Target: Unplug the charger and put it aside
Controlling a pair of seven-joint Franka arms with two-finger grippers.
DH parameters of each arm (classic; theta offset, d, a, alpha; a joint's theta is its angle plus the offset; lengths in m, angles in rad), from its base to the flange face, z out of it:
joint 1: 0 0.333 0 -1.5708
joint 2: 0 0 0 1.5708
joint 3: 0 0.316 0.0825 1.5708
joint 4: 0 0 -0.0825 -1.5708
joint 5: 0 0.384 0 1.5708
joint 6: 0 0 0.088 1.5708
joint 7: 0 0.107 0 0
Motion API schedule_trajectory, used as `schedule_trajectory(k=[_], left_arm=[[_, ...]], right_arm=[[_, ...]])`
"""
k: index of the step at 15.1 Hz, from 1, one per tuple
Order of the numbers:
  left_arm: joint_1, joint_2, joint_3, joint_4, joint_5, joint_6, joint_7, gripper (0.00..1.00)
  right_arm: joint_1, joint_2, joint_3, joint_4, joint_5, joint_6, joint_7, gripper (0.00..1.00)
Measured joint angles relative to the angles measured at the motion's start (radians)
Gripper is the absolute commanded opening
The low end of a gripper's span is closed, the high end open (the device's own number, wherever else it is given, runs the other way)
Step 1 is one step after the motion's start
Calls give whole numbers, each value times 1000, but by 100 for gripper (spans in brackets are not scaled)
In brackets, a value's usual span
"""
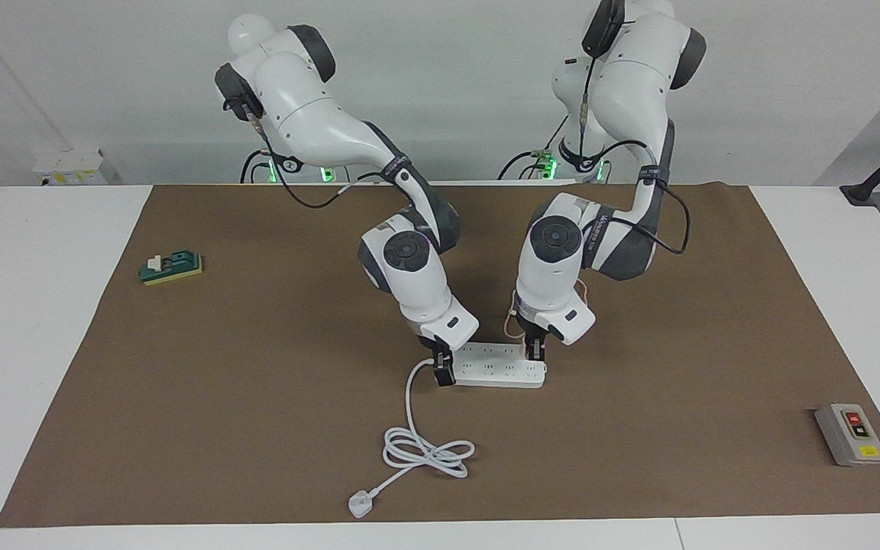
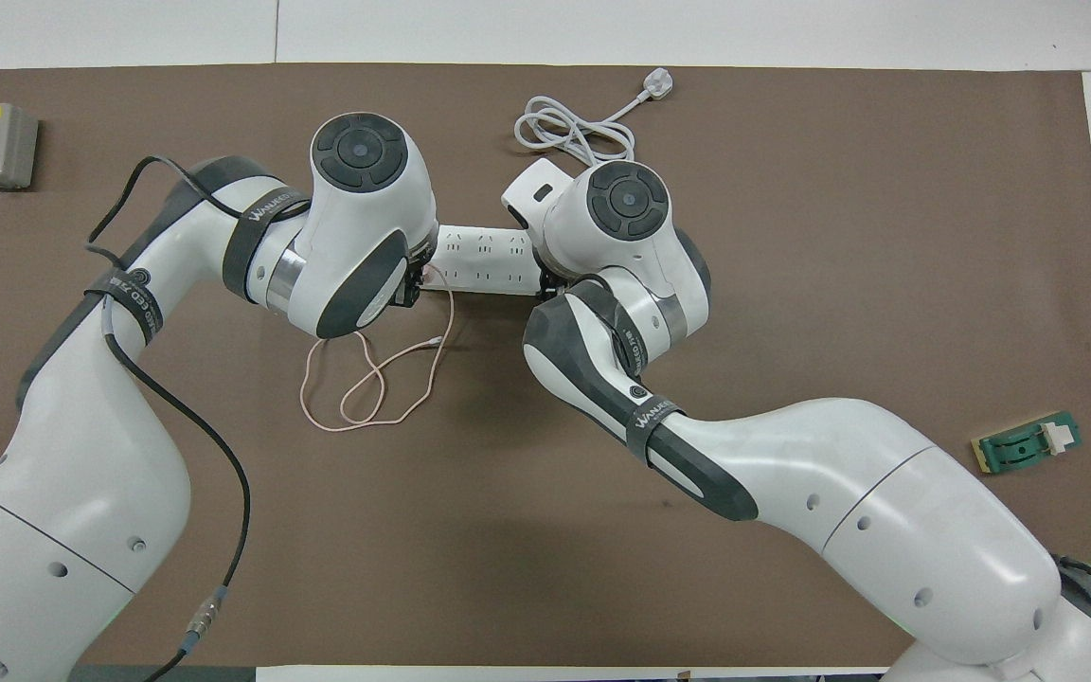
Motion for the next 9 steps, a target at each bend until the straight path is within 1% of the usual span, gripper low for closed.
schedule_trajectory(k=[4,6,7,9], left_arm=[[-1,-1,0,0,3,-1,0,0],[-3,-4,-1,14,3,-21,0,0],[-3,-11,-6,45,3,-72,3,0],[-5,-51,-16,157,-6,-282,35,0]], right_arm=[[0,0,0,0,0,0,0,29],[0,0,0,0,0,1,1,29],[0,0,0,0,0,1,1,29],[0,0,0,0,0,1,1,29]])
